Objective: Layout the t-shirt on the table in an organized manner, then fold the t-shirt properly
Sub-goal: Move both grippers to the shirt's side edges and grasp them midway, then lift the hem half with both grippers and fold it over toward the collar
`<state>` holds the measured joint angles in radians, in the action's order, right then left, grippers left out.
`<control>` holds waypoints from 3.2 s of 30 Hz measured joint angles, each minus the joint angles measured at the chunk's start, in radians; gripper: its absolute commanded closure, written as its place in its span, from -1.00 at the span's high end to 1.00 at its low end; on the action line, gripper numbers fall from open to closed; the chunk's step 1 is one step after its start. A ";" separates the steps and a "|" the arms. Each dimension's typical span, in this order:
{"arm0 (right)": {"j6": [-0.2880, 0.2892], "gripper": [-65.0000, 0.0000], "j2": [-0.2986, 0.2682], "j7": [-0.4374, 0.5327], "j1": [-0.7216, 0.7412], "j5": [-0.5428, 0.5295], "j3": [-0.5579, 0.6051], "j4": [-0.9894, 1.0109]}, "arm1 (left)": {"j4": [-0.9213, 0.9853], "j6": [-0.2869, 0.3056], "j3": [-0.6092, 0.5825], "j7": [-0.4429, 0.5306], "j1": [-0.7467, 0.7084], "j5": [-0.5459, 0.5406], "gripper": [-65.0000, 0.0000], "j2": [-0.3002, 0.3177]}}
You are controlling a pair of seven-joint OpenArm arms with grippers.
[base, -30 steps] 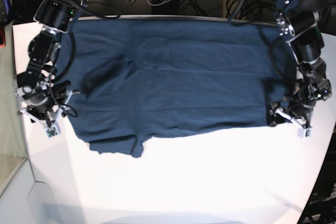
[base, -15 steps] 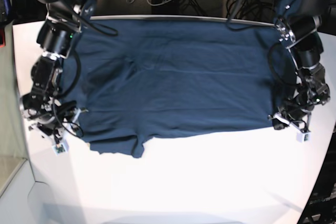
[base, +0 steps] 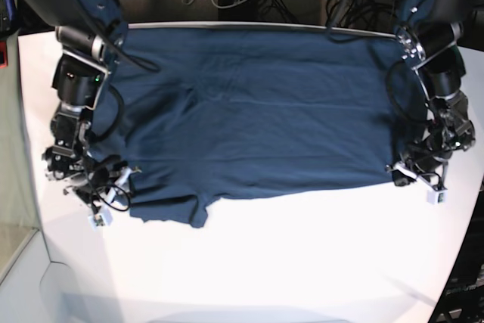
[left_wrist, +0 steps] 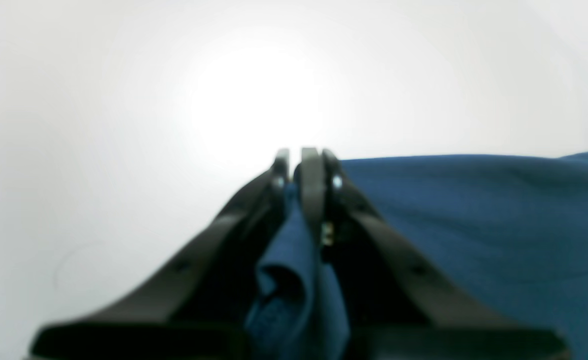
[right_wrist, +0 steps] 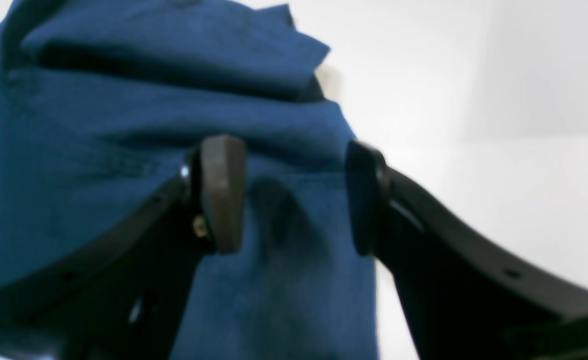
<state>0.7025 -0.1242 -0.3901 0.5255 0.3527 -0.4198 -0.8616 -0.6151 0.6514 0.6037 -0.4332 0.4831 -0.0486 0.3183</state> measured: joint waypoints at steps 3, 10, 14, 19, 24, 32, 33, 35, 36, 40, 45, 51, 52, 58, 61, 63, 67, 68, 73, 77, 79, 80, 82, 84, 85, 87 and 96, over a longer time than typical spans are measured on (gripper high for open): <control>0.000 0.00 -0.024 0.013 0.009 -0.001 -0.003 0.000 | 0.000 0.000 0.000 0.000 0.000 0.000 -0.99 0.001; 0.000 0.16 -0.060 0.047 0.005 -0.005 -0.003 0.006 | 0.000 0.003 0.000 -0.003 0.000 0.001 -0.99 0.000; 0.000 0.16 -0.058 0.061 0.005 -0.008 -0.003 0.068 | 0.000 0.003 0.000 -0.004 -0.001 0.003 -0.99 0.000; 0.000 0.16 -0.057 0.118 0.006 -0.008 -0.003 0.127 | 0.000 0.003 0.000 -0.003 -0.003 0.003 -0.99 0.000; 0.000 0.15 -0.058 0.141 0.006 -0.008 -0.003 0.143 | 0.000 0.003 0.000 -0.003 -0.006 0.004 -0.99 0.000; 0.000 -0.93 -0.058 0.146 0.003 -0.008 -0.003 0.143 | 0.000 0.004 0.000 -0.003 -0.006 0.004 -0.99 0.001; 0.000 -1.00 -0.058 0.147 0.002 -0.008 -0.003 0.143 | 0.000 0.003 0.000 -0.003 -0.006 0.004 -0.99 0.000; 0.000 -1.00 -0.058 0.148 0.000 -0.008 -0.001 0.143 | 0.000 0.003 0.000 -0.003 -0.006 0.004 -0.99 0.000; 0.000 -1.00 -0.058 0.147 0.000 -0.008 0.000 0.143 | 0.000 0.003 0.000 -0.003 -0.006 0.004 -0.99 0.000; 0.000 -1.00 -0.059 0.146 0.000 -0.008 0.000 0.143 | 0.000 0.003 0.000 -0.003 -0.006 0.004 -0.99 0.002; 0.000 -1.00 -0.072 0.138 0.005 -0.008 -0.005 0.139 | -0.008 0.005 0.000 -0.006 -0.007 0.002 -0.99 0.003; 0.000 -1.00 -0.062 0.072 -0.046 -0.016 -0.065 -0.048 | -0.173 0.023 0.002 -0.087 -0.046 -0.006 -0.99 -0.001; 0.000 -1.00 -0.057 0.053 -0.055 -0.014 -0.069 -0.077 | -0.192 0.026 0.002 -0.095 -0.051 -0.006 -0.99 -0.002; 0.003 -1.00 -0.004 -0.026 -0.144 -0.019 -0.092 -0.301 | -0.224 0.026 0.002 -0.148 -0.054 -0.007 -0.99 -0.005; 0.007 -1.00 0.017 -0.071 -0.195 -0.017 -0.092 -0.420 | -0.224 0.025 0.003 -0.176 -0.059 -0.007 -0.99 -0.006; 0.008 -1.00 0.034 -0.101 -0.226 -0.016 -0.092 -0.493 | -0.245 0.026 0.002 -0.185 -0.076 -0.016 -0.99 -0.009; 0.008 -1.00 0.061 -0.116 -0.283 -0.021 -0.091 -0.588 | -0.362 0.022 0.002 -0.218 -0.148 -0.098 -0.99 -0.007; 0.008 -1.00 0.067 -0.117 -0.298 -0.026 -0.090 -0.606 | -0.394 0.023 0.003 -0.230 -0.168 -0.124 -0.99 -0.005; 0.008 -1.00 0.080 -0.123 -0.377 -0.043 -0.087 -0.681 | -0.542 0.022 0.002 -0.271 -0.257 -0.227 -0.99 -0.004; 0.005 -1.00 0.089 -0.121 -0.438 -0.101 -0.084 -0.753 | -0.669 0.016 0.002 -0.304 -0.335 -0.294 -0.99 -0.004; 0.005 -1.00 0.089 -0.122 -0.478 -0.129 -0.084 -0.799 | -0.740 0.020 0.002 -0.313 -0.381 -0.348 -0.99 -0.002; 0.004 -1.00 0.089 -0.122 -0.500 -0.143 -0.084 -0.820 | -0.774 0.017 0.002 -0.312 -0.404 -0.362 -0.99 -0.003; 0.004 -1.00 0.089 -0.123 -0.539 -0.160 -0.085 -0.849 | -0.832 0.014 0.002 -0.315 -0.445 -0.397 -0.99 -0.003; 0.003 -1.00 0.088 -0.123 -0.567 -0.175 -0.086 -0.872 | -0.875 0.016 0.002 -0.315 -0.481 -0.420 -0.99 -0.002; 0.003 -1.00 0.088 -0.122 -0.584 -0.178 -0.085 -0.887 | -0.897 0.015 0.002 -0.314 -0.502 -0.428 -0.99 -0.002; 0.002 -1.00 0.088 -0.122 -0.607 -0.177 -0.086 -0.900 | -0.929 0.016 0.002 -0.315 -0.537 -0.443 -0.99 -0.002; 0.004 -1.00 0.089 -0.122 -0.682 -0.178 -0.086 -0.917 | -0.988 0.022 0.090 -0.320 -0.624 -0.451 -0.99 -0.031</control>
<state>0.7063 -0.0357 -0.5121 -0.1566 0.1745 -0.5056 -1.7782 -1.6028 0.6735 0.6933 -0.7528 -0.1413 -0.4999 0.2874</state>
